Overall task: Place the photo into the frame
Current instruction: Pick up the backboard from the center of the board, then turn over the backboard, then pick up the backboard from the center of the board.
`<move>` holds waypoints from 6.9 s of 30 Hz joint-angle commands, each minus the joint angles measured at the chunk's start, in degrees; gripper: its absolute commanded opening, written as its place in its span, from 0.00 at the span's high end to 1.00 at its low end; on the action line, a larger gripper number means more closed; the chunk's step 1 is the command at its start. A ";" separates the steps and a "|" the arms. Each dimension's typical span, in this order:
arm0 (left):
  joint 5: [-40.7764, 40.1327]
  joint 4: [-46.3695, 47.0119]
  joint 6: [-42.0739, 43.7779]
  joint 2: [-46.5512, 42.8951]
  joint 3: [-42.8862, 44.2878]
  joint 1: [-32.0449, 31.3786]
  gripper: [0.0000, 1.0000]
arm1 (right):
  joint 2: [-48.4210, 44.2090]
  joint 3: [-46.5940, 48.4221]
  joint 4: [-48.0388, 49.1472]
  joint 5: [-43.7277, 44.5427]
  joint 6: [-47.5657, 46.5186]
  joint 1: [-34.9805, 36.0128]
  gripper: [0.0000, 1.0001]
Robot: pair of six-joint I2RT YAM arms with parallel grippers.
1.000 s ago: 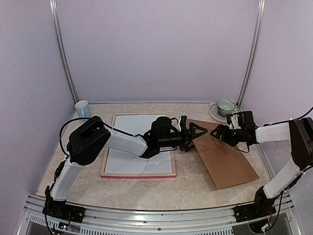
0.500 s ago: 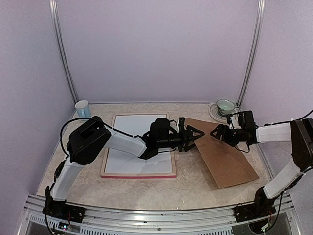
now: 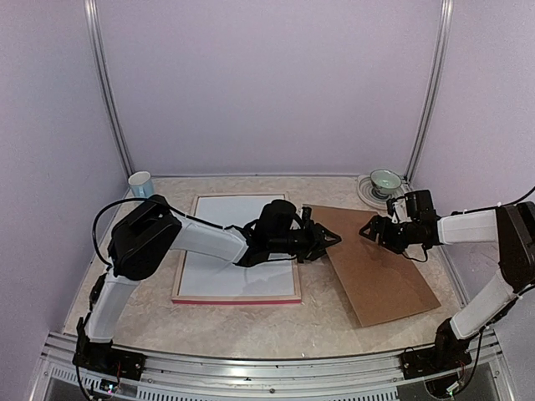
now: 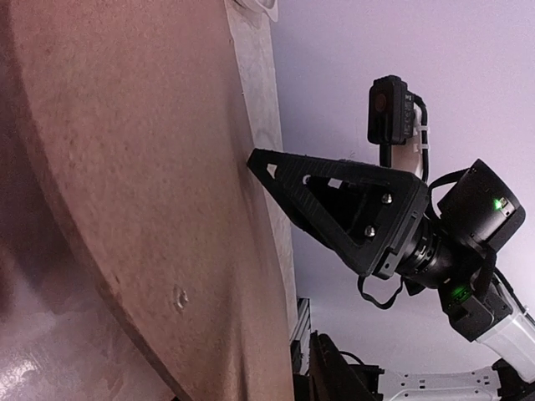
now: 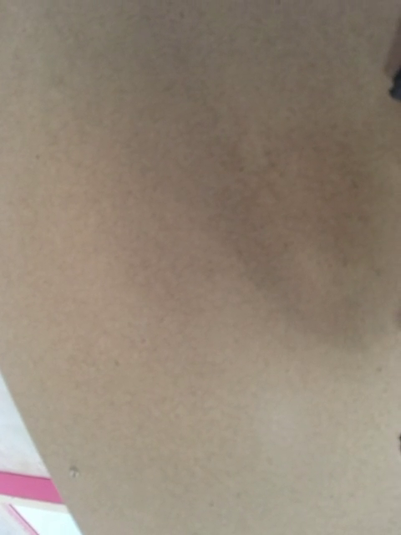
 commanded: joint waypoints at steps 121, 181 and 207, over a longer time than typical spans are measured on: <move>7.96 -10.66 -1.41 -13.24 6.46 6.26 0.21 | 2.19 15.23 -2.56 -9.78 8.99 11.88 0.01; 8.57 -0.32 0.04 -5.15 11.31 2.56 0.01 | -13.69 17.36 -3.24 -19.85 21.24 1.44 0.01; 8.05 0.09 0.99 -5.91 5.57 4.11 0.01 | -16.26 22.35 -23.43 -12.55 12.43 1.53 0.20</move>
